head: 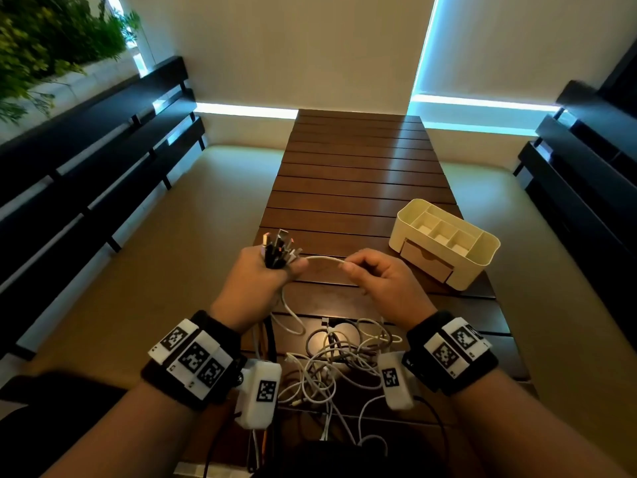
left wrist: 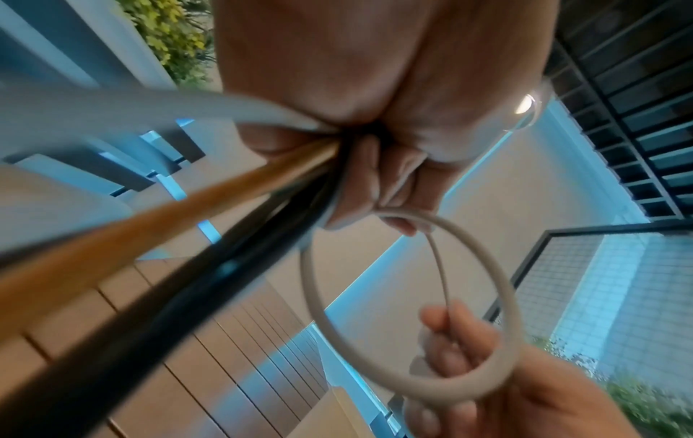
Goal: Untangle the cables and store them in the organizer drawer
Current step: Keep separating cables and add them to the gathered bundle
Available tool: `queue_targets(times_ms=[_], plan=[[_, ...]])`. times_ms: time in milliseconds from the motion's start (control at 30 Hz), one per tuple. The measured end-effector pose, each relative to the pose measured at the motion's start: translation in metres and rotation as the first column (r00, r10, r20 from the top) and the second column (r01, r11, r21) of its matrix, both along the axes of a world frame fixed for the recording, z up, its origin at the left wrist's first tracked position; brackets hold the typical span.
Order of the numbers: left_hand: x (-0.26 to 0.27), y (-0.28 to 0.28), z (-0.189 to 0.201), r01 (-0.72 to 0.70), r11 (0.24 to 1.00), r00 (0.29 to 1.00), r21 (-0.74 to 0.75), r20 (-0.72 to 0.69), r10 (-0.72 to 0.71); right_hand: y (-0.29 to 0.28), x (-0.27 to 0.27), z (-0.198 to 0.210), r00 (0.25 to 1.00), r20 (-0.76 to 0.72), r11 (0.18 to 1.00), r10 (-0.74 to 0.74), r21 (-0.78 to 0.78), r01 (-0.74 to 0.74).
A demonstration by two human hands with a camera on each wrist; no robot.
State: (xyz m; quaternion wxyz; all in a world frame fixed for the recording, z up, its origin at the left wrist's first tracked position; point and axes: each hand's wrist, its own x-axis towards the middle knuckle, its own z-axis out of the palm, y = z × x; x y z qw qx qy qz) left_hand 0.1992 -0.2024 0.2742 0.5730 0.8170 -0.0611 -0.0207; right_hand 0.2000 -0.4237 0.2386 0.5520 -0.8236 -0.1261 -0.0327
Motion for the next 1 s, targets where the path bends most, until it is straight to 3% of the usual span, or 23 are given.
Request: queue_targets(times_ms=[100,267,367,567,700,833,1000], plan=[[-0.001,0.009,0.000,-0.027,0.999,0.999,-0.036,-0.048,0.025,-0.006,-0.002,-0.005,0.997,-0.061,0.999,-0.041,0.022,0.042],[-0.001,0.006,0.007,0.088,0.954,0.994,0.286,-0.091,-0.064,-0.007,0.000,0.007,0.999,-0.045,0.996,-0.030,-0.081,0.026],[-0.002,0.000,0.011,0.094,0.931,0.994,0.354,-0.088,-0.067,-0.007,0.002,0.017,0.999,-0.035,0.976,0.017,-0.216,-0.025],[-0.007,-0.007,0.015,-0.028,0.971,1.000,0.238,-0.002,0.029,-0.014,0.007,0.014,1.000,-0.019,0.888,-0.013,-0.459,0.003],[-0.012,-0.005,0.022,-0.093,0.987,0.994,0.131,0.074,0.084,-0.016,0.006,0.009,0.992,0.124,0.814,-0.033,-0.572,0.098],[-0.017,-0.006,0.032,-0.127,0.991,0.989,0.031,0.083,0.124,-0.021,0.017,0.031,0.934,0.331,0.834,-0.136,-0.471,0.288],[-0.019,-0.001,0.041,-0.138,0.990,0.981,-0.003,0.138,0.137,-0.042,0.041,0.097,0.705,0.645,0.838,-0.293,-0.182,0.515]])
